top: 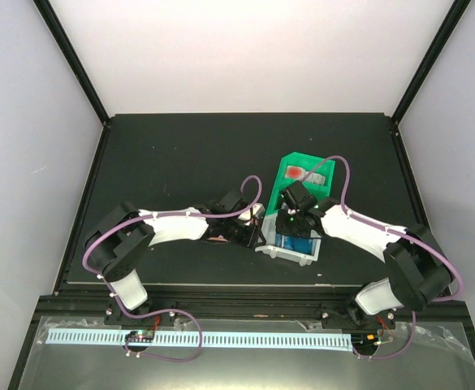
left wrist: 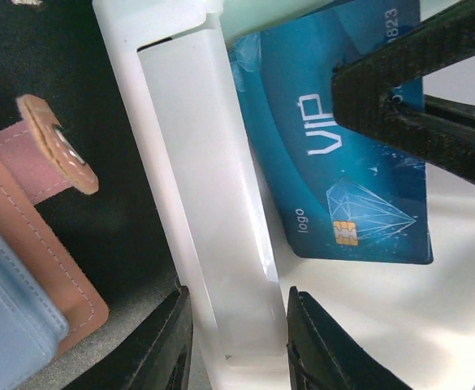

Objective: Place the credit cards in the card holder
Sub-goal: Pick up the credit card from the storage box.

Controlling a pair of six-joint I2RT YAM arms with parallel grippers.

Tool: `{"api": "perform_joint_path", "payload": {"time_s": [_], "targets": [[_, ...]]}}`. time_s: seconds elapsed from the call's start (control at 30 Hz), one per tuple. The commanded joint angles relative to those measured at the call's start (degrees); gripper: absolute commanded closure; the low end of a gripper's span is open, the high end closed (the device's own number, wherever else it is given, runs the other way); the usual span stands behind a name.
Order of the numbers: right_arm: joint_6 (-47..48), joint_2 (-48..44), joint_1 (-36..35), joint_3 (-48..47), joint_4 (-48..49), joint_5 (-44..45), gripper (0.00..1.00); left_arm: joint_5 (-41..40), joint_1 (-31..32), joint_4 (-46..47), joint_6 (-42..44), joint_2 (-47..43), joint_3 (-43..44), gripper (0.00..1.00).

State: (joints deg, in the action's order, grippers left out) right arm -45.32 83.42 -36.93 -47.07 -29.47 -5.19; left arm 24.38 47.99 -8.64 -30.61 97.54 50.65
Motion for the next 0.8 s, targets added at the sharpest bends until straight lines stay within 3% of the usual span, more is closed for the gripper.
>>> {"api": "perform_joint_path", "payload": {"time_s": [0.0,0.5,0.77], "targets": [[0.8,-2.1,0.0,-2.2,-2.4,3.8,0.91,0.6,0.9,0.1,1.4,1.3,1.5,0.69],[1.8,-1.9,0.0,-2.9,-4.6,4.8,0.86,0.5,0.9,0.0,1.4,1.3,1.8,0.69],[2.2,-2.2,-0.1,-3.2,-5.1,5.1,0.96,0.6,0.9,-0.2,1.5,1.6,2.1,0.69]]}}
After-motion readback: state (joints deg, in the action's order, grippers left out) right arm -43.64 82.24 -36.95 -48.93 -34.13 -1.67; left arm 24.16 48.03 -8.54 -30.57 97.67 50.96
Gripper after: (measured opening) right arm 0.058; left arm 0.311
